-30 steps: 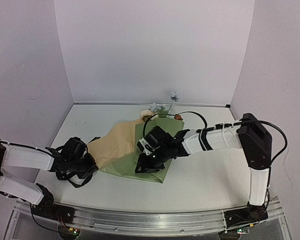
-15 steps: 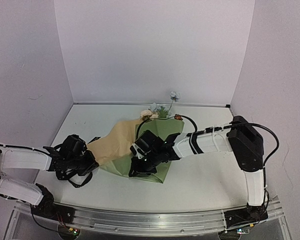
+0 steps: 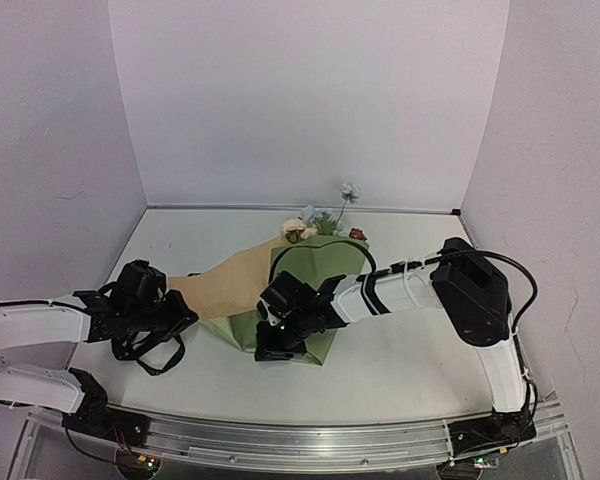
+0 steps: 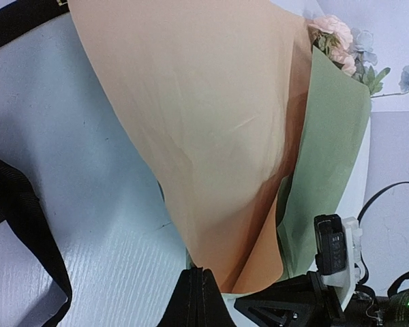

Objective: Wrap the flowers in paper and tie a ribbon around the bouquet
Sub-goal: Pick up the two-thirds-folded wrapping paper from the center of the board.

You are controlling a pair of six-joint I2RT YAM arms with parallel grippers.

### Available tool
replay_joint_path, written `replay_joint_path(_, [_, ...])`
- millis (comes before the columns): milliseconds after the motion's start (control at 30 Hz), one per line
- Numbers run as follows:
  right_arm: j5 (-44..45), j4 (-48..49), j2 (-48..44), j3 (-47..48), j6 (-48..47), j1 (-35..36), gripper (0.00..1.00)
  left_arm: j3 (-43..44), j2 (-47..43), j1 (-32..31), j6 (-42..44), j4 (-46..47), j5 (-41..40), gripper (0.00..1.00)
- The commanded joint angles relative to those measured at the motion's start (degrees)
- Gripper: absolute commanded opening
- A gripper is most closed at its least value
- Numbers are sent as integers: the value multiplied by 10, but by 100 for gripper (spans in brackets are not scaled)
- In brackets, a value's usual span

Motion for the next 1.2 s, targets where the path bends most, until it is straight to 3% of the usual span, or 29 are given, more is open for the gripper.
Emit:
replay_joint_path(0, [-5,-6,0,13,15,1,12,24,-12,-5,21,-2,-3,0])
replay_joint_path(400, [-33,19,-87,-8,-18,1,16,21,-2,-4,3,-32,-20,0])
replay_joint_path(833, [44,19,-24,0,-35,-3,14,24,-16,-5,4,-44,-20,0])
replay_joint_path(1167, [51,17,16,6,-23,-3,13,36,-28,-5,18,-46,-15,0])
